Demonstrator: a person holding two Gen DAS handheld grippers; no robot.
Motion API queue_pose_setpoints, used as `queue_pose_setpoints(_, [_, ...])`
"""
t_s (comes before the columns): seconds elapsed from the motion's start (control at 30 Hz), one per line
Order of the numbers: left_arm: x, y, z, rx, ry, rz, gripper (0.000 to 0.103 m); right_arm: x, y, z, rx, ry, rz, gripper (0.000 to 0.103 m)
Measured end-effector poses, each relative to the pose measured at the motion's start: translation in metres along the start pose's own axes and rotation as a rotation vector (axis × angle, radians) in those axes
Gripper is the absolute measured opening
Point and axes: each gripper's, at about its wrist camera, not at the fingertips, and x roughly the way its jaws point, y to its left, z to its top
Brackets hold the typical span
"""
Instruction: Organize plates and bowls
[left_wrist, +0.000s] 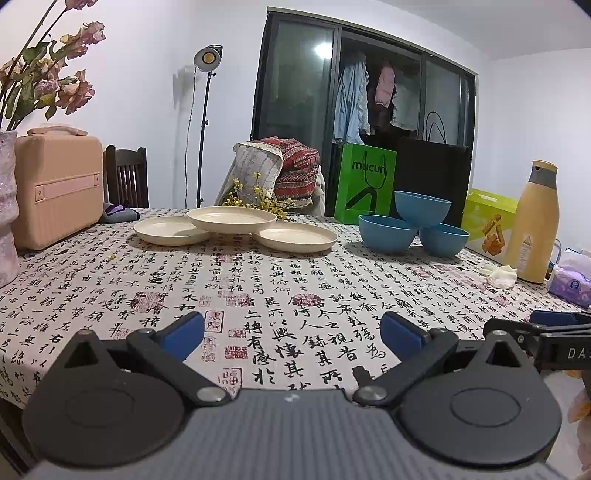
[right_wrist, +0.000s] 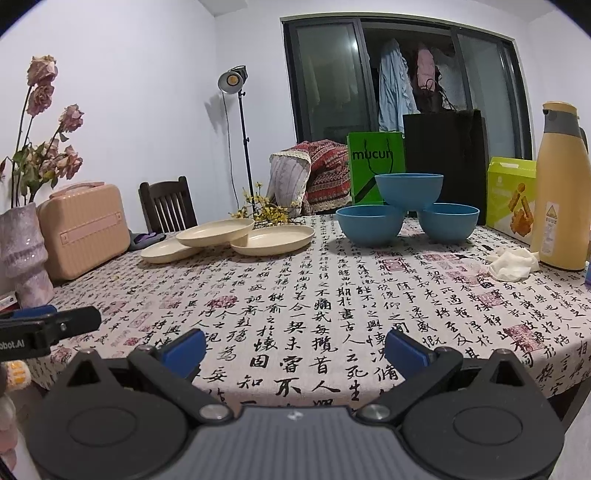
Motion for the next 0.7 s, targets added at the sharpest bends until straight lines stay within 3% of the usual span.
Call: queue_pose_setpoints(0.7, [0.038, 0.02, 0.013, 0.016, -0.03, 0.065, 0.103, 0.051, -0.001, 0.014, -0.041, -0.041, -0.006, 0.103])
